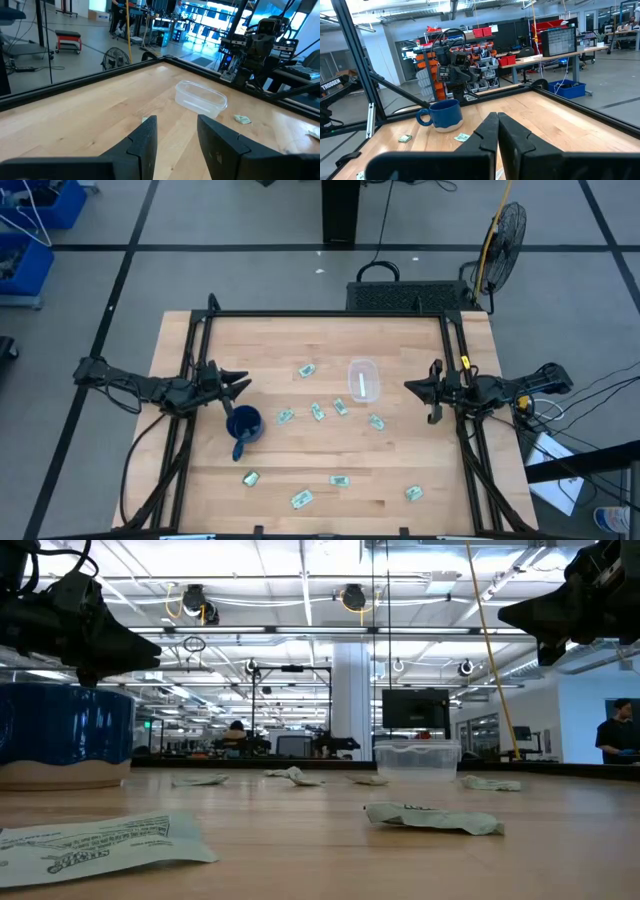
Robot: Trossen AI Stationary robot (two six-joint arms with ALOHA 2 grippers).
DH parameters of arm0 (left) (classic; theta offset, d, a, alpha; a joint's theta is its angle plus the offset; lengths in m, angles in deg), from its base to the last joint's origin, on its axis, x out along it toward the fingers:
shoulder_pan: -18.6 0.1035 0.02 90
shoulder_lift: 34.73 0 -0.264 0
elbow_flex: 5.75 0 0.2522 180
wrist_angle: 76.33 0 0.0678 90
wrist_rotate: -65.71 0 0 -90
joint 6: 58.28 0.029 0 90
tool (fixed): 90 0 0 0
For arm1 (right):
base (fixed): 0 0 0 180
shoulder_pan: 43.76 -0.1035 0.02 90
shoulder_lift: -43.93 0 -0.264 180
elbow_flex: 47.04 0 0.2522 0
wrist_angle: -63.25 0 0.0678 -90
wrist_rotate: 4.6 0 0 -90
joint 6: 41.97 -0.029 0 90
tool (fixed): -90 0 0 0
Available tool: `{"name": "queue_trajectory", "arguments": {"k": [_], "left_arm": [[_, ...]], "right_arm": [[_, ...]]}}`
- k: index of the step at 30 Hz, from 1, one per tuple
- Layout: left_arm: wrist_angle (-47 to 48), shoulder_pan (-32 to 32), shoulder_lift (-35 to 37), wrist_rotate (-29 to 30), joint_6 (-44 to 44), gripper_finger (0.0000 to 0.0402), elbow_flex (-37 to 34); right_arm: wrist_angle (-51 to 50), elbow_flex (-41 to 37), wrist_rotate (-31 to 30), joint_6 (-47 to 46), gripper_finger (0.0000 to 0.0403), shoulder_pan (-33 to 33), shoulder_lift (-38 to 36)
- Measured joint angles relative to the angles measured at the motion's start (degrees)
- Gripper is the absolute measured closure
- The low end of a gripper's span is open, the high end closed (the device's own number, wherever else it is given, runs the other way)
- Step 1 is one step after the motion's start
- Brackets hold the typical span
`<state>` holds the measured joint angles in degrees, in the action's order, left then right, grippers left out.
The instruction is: Pick and place Stevia / Truvia into bins
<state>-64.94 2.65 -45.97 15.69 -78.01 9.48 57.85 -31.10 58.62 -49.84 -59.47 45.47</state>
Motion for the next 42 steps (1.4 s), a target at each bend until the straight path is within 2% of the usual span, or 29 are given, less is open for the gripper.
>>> {"name": "queue_trajectory", "arguments": {"k": [21, 31, 38, 42], "left_arm": [[-0.6, 0.1, 0.0, 1.8, 0.4, 0.0256, 0.0], [-0.6, 0.1, 0.0, -8.8, -1.3, 0.0256, 0.0], [-0.7, 0.1, 0.0, -8.9, -6.8, 0.0256, 0.0], [-0.7, 0.1, 0.0, -6.4, -4.9, 0.0256, 0.0]], "right_arm": [[0.0, 0.0, 0.0, 0.0, 0.0399, 0.0, 0.0], [0.0, 0.0, 0.0, 0.0, 0.0399, 0.0, 0.0], [0.0, 0.0, 0.0, 0.0, 0.0399, 0.0, 0.0], [0.0, 0.0, 0.0, 0.0, 0.0399, 0.0, 0.0]]}}
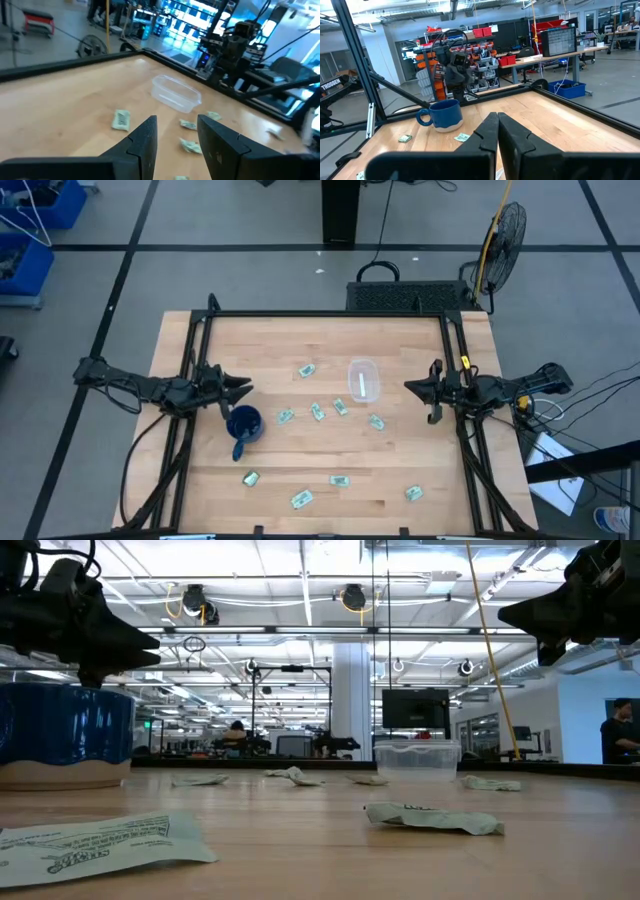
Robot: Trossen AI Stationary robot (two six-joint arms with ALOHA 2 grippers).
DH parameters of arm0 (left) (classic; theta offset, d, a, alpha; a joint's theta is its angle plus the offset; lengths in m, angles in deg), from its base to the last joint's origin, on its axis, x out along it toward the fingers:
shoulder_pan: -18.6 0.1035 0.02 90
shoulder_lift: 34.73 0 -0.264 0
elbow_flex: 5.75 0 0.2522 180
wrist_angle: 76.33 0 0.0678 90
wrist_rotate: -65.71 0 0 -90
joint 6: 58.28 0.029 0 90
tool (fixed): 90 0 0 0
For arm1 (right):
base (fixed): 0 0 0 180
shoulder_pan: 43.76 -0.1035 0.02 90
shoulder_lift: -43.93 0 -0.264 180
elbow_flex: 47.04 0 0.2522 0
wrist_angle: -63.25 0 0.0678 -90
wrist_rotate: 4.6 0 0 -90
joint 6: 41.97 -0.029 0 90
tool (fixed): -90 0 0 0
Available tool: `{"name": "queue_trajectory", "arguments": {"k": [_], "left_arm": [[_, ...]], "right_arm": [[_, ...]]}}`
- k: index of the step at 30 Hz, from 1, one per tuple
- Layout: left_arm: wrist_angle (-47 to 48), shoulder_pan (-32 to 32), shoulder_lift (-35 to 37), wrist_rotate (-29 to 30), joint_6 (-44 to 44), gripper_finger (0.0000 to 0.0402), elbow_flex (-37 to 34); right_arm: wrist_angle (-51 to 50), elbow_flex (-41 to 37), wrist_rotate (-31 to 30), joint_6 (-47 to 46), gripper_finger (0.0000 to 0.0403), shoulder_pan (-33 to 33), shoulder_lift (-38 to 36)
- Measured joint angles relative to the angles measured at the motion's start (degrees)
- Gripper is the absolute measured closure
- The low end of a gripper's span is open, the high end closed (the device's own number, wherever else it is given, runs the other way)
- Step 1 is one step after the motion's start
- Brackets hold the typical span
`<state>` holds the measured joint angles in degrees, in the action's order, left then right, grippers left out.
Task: Pick and place Stevia / Truvia into bins
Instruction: Put the light green stevia packet into the transparent container
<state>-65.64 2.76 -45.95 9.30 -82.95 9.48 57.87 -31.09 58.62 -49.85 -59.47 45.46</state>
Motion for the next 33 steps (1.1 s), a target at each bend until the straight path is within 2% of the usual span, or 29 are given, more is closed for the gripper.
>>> {"name": "queue_trajectory", "arguments": {"k": [4, 7, 12, 16, 20, 23, 27, 33], "left_arm": [[0.0, 0.0, 0.0, 2.9, 0.6, 0.0256, 0.0], [-0.2, 0.0, 0.0, 2.0, -1.5, 0.0256, 0.0], [0.0, 1.6, 0.0, 5.6, 0.7, 0.0256, 0.0], [0.6, 5.4, 0.0, 2.8, 2.5, 0.0256, 1.0], [5.1, 10.3, -0.9, -1.8, 4.2, 0.0256, 7.2], [11.9, 13.8, -4.2, -3.8, 5.6, 0.0256, 14.7], [17.7, 17.6, -11.9, -5.1, 7.5, 0.0256, 23.6], [17.8, 21.6, -25.0, -5.1, 9.6, 0.0256, 28.7]], "right_arm": [[0.0, 0.0, 0.0, 0.0, 0.0399, 0.0, 0.0], [0.0, 0.0, 0.0, 0.0, 0.0399, 0.0, 0.0], [0.0, 0.0, 0.0, 0.0, 0.0399, 0.0, 0.0], [0.0, 0.0, 0.0, 0.0, 0.0399, 0.0, 0.0], [0.0, 0.0, 0.0, 0.0, 0.0399, 0.0, 0.0], [0.0, 0.0, 0.0, 0.0, 0.0399, 0.0, 0.0], [0.0, 0.0, 0.0, 0.0, 0.0399, 0.0, 0.0], [0.4, 0.0, 0.0, -0.2, 0.0399, 0.0, 0.0]]}}
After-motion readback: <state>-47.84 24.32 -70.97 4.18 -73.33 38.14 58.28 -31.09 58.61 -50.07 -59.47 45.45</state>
